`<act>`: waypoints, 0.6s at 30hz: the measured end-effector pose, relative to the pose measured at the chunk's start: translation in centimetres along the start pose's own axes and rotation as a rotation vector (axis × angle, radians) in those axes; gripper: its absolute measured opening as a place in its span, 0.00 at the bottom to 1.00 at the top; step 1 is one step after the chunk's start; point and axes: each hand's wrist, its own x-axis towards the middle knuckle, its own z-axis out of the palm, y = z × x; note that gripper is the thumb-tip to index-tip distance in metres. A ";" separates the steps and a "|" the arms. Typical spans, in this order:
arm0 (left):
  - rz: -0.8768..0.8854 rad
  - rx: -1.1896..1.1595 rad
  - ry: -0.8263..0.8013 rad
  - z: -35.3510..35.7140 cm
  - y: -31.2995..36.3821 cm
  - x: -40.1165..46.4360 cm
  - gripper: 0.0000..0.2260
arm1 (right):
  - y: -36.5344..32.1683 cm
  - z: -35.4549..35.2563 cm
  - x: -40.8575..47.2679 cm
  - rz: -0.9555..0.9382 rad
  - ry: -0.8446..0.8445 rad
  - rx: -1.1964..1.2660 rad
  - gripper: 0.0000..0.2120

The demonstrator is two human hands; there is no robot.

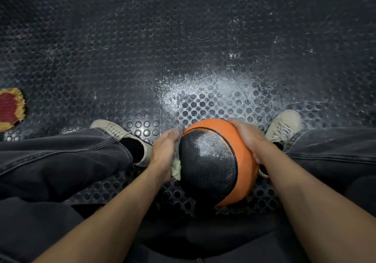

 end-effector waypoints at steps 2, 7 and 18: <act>0.033 -0.037 0.016 0.3 0.4 -0.3 0.08 | -0.5 0.1 -0.2 -0.119 0.090 -0.054 0.26; 0.294 0.624 0.112 -0.4 1.9 1.2 0.10 | -0.8 2.5 -1.9 -0.341 0.337 -0.142 0.21; 0.852 1.017 -0.214 2.9 6.4 -2.5 0.10 | -2.2 2.1 -0.7 -0.309 0.395 -0.039 0.17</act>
